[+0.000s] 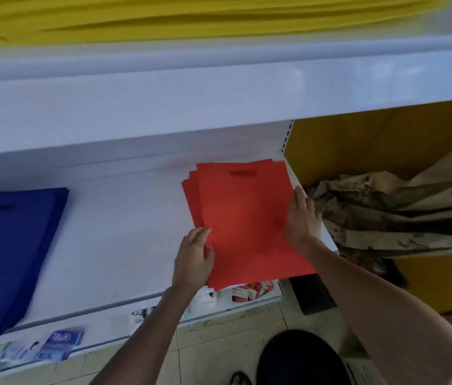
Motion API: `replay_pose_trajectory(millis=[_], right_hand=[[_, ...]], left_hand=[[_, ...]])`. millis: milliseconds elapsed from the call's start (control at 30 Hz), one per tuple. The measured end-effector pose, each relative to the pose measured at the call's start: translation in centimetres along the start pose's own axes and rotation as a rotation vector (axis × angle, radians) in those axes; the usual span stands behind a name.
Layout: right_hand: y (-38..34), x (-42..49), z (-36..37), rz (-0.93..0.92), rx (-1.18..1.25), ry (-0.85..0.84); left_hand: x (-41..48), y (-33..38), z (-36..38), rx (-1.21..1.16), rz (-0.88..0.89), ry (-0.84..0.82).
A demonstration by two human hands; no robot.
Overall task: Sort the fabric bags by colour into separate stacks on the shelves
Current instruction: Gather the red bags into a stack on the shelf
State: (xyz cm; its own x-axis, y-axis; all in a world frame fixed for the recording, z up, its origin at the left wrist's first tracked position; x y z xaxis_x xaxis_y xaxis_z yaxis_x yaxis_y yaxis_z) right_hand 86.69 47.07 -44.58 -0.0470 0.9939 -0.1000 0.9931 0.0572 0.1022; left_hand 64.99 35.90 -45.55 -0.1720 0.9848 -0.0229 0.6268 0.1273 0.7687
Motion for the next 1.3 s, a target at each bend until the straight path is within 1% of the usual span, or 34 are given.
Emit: replay_pose_trajectory(millis=[67,133,200,300,367,467,533,600,700,833,933,1000,1067,1167,1233,1300], right_hand=[[-0.2,0.1,1.3,-0.024,-0.036,-0.060],[-0.7,-0.2,2.4,-0.001,-0.064,-0.126],[-1.1,-0.4,2.7,0.063,-0.074,-0.145],[-1.5,-0.2,2.5,0.139,-0.024,-0.147],[-1.7,-0.1,2.5,0.120,0.038,-0.127],[-2.3,-0.5,2.0,0.001,0.026,-0.030],[-2.9,-1.5,1.5,-0.080,0.037,0.024],[-4.0,-3.1,0.8,-0.159,0.081,0.040],[-7.2,-5.7,-0.7,-0.288,0.104,0.017],[-14.6,-9.0,-4.2,-0.464,0.228,-0.030],[-22.2,-12.6,-8.0,-0.611,0.294,-0.037],[-28.1,-15.7,-10.7,-0.726,0.313,-0.018],[-34.3,-19.7,-13.0,-0.861,0.288,-0.044],[-43.2,-27.0,-16.2,-1.056,0.253,-0.101],[-48.6,-31.9,-19.3,-1.155,0.309,-0.085],[-53.2,-36.1,-23.2,-1.236,0.395,-0.030]], left_hand=[[0.1,-0.9,0.7,0.154,-0.074,-0.070],[-0.3,-1.6,1.2,0.317,-0.160,-0.128],[-0.8,-1.9,1.5,0.358,-0.194,-0.137],[-0.9,-2.3,1.4,0.240,-0.211,-0.101],[-0.7,-2.6,1.6,0.122,-0.210,-0.088],[-1.0,-2.8,1.4,0.011,-0.196,-0.088],[-2.0,-2.8,0.4,-0.027,-0.210,-0.049],[-3.7,-3.0,-1.2,-0.050,-0.243,0.013],[-7.0,-3.5,-4.4,-0.099,-0.260,0.086],[-11.5,-5.3,-11.3,-0.109,-0.260,0.214],[-15.4,-7.4,-18.3,-0.035,-0.297,0.337],[-18.7,-8.8,-23.8,-0.004,-0.352,0.459],[-23.1,-10.1,-29.4,-0.022,-0.413,0.606],[-30.2,-12.1,-37.5,0.004,-0.443,0.736],[-34.9,-13.1,-43.0,0.028,-0.461,0.814],[-38.8,-13.5,-48.2,0.064,-0.448,0.899]])
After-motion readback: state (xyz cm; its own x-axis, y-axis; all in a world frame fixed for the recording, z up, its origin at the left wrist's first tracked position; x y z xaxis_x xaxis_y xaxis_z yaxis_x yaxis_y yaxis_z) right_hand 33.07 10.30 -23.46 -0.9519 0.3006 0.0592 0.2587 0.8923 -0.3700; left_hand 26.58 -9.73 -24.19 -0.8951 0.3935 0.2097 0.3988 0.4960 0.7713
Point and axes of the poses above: each hand's wrist, its own x-axis towards the middle knuckle, its own z-axis out of the palm, y = z × x, the point moved 4 cm from there along x, towards the middle knuckle, and after that the axes turned 11 degrees about -x, right-handed, at the moved point
